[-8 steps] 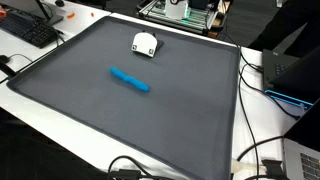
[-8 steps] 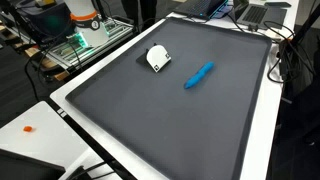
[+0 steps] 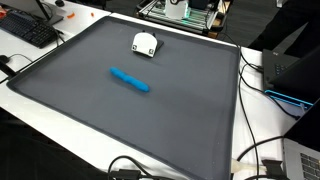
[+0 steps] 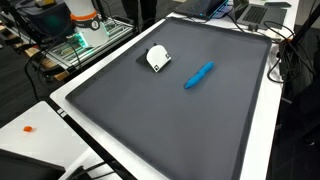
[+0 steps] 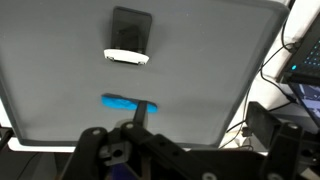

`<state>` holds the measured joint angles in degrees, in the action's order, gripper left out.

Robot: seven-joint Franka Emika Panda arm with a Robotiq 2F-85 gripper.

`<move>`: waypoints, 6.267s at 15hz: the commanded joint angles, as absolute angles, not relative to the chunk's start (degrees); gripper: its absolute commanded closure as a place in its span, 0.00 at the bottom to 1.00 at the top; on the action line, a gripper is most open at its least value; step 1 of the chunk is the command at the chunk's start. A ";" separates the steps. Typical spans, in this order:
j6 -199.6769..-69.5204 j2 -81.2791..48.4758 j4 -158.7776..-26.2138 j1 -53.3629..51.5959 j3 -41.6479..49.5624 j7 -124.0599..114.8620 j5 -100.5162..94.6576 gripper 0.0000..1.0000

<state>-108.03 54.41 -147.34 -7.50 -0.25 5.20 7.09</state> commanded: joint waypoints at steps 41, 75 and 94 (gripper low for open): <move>-155.45 6.39 -154.70 1.99 -8.03 -71.45 10.47 0.00; -165.47 -3.61 -152.00 -1.49 -1.34 -86.19 0.46 0.68; -158.43 1.87 -149.43 -1.80 -1.59 -85.12 4.16 0.99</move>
